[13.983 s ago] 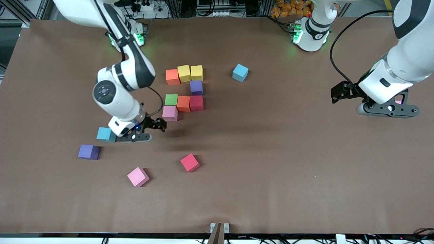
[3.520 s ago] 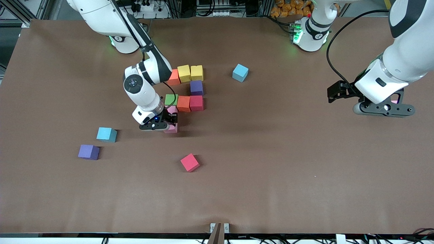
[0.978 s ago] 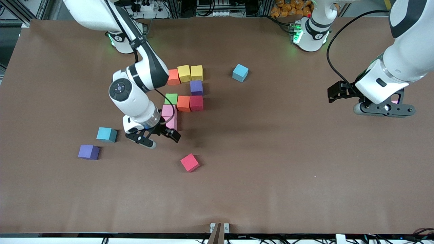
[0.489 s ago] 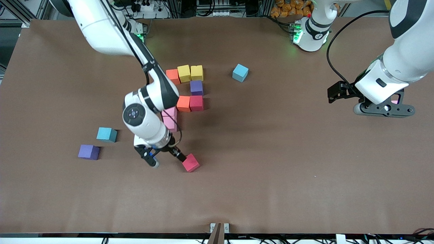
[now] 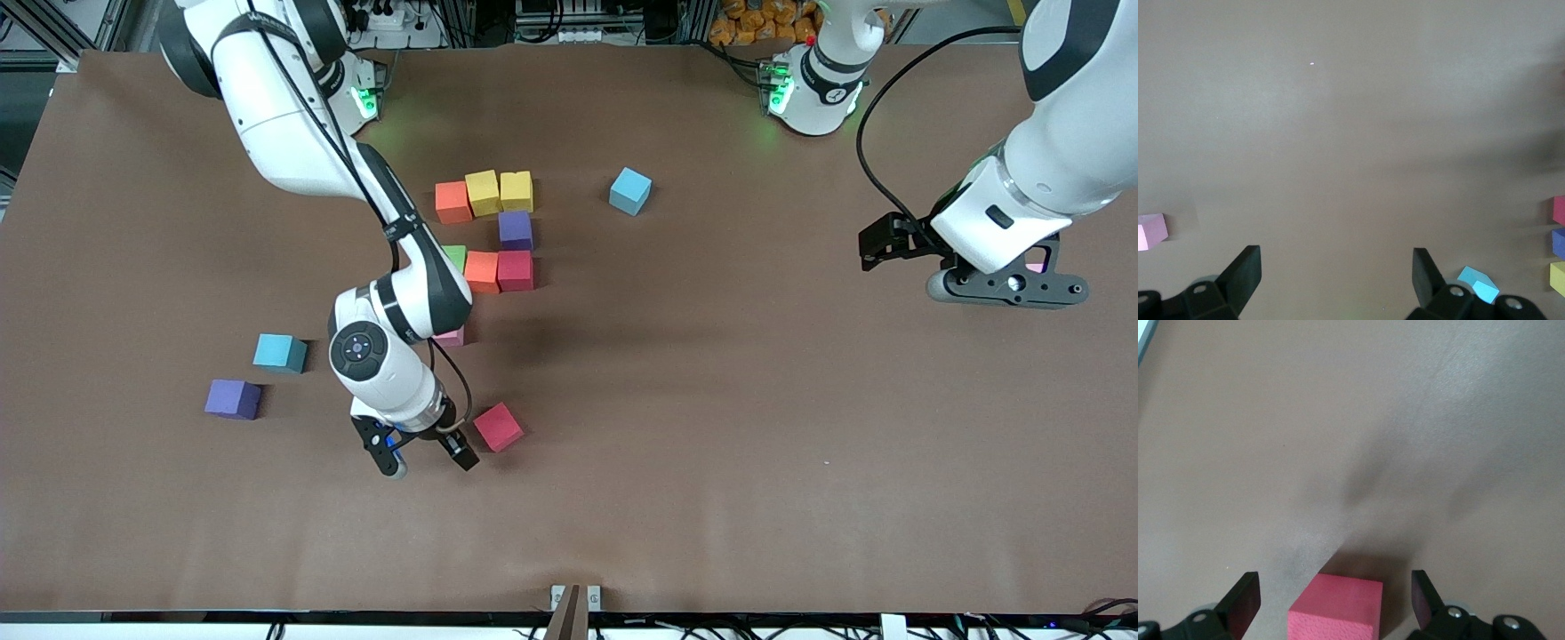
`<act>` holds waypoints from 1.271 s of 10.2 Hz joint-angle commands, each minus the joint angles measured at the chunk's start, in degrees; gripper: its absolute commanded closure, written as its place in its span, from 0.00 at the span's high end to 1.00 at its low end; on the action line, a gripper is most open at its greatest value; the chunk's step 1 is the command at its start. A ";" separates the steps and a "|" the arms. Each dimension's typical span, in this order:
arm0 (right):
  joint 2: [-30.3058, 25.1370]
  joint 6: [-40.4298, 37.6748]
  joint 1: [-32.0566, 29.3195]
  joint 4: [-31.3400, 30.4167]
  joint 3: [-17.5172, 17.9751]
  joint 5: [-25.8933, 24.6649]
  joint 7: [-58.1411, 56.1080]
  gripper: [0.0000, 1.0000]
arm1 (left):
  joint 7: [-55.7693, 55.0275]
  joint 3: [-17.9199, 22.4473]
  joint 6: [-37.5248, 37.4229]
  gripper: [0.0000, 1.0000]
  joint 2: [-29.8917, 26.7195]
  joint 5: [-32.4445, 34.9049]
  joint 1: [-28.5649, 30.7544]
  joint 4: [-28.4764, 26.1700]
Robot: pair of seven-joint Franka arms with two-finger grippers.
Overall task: Form number 2 with 11 blocks
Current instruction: 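Move the right gripper to the loose red cube, then close the right gripper on the red cube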
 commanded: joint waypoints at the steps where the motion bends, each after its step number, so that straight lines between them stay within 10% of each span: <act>1: 4.14 1.14 1.33 4.77 -0.61 -1.08 3.50 1.00 | -1.08 0.04 -0.08 1.00 -0.29 -0.65 -0.04 0.12; 13: 4.06 0.80 4.59 3.37 -0.35 -0.47 12.64 1.00 | -0.99 0.04 0.10 1.00 -0.29 -0.65 -0.12 0.12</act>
